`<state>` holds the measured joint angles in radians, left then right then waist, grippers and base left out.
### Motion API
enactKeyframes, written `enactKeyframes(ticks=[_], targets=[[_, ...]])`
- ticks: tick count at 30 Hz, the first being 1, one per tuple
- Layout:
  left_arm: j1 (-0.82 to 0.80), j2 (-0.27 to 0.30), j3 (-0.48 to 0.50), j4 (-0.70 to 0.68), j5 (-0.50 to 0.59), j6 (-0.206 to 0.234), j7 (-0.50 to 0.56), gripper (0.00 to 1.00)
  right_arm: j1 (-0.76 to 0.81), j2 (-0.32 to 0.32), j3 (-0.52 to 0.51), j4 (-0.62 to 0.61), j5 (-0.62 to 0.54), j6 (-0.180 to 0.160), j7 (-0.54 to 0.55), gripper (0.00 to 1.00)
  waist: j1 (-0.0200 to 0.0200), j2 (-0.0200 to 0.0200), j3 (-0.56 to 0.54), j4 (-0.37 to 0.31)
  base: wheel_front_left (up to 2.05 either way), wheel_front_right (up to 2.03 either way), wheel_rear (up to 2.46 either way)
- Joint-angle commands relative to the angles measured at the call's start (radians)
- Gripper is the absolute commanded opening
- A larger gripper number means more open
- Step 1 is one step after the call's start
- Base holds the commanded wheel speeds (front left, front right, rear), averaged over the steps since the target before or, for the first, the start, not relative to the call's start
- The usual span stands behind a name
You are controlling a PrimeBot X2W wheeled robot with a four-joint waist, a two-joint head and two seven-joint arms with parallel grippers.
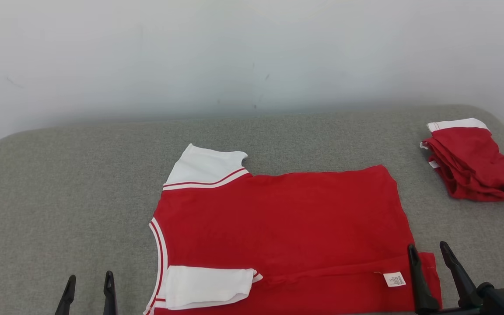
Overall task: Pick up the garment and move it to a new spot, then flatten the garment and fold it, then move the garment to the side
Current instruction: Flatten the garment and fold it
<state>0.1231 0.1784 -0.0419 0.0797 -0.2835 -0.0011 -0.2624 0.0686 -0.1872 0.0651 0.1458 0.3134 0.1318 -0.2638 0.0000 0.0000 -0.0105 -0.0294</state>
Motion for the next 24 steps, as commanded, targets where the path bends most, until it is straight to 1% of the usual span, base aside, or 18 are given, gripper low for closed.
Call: enactKeyframes(ticks=[1, 5, 8, 13, 16, 20, 22, 24], targets=[[0.013, -0.006, 0.006, 0.003, 0.010, -0.008, -0.003, 1.00, 0.014, 0.002, 0.000, 0.002, -0.005, -0.003, 0.000, 1.00, 0.0000, 0.0000, 0.001, 0.000, 0.00, 0.00, 0.00], [0.001, -0.019, 0.018, 0.014, 0.018, -0.016, -0.003, 1.00, -0.005, -0.003, 0.005, 0.007, 0.003, -0.003, 0.000, 1.00, 0.0000, 0.0000, 0.009, -0.006, 0.00, 0.00, 0.00], [-0.022, -0.018, 0.023, 0.022, 0.024, -0.025, -0.003, 1.00, -0.024, -0.010, 0.005, 0.013, 0.011, -0.003, 0.000, 1.00, 0.0000, 0.0000, 0.017, -0.012, 0.00, 0.00, 0.00], [-0.127, 0.014, 0.016, 0.041, 0.038, -0.049, -0.003, 1.00, -0.094, -0.033, -0.018, 0.026, 0.030, -0.003, 0.000, 1.00, 0.0000, 0.0000, 0.065, -0.022, 0.00, 0.00, 0.00], [-0.238, 0.040, -0.001, 0.057, 0.045, -0.068, 0.021, 1.00, -0.175, -0.065, -0.009, 0.063, 0.034, -0.003, 0.008, 1.00, 0.0000, 0.0000, 0.115, -0.030, 0.00, 0.00, 0.00], [-0.416, 0.078, -0.028, 0.091, 0.037, -0.096, 0.080, 1.00, -0.315, -0.105, -0.015, 0.136, 0.057, -0.003, 0.047, 1.00, 0.0000, 0.0000, 0.196, -0.039, 0.00, 0.00, 0.00], [-0.507, 0.098, -0.044, 0.126, 0.026, -0.105, 0.123, 1.00, -0.389, -0.130, -0.009, 0.182, 0.065, -0.003, 0.081, 1.00, 0.0000, 0.0000, 0.238, -0.045, 0.00, 0.00, 0.00], [-0.602, 0.119, -0.061, 0.156, 0.016, -0.115, 0.154, 1.00, -0.469, -0.141, 0.012, 0.221, 0.086, -0.003, 0.117, 1.00, 0.0000, 0.0000, 0.282, -0.053, 0.00, 0.00, 0.00]])
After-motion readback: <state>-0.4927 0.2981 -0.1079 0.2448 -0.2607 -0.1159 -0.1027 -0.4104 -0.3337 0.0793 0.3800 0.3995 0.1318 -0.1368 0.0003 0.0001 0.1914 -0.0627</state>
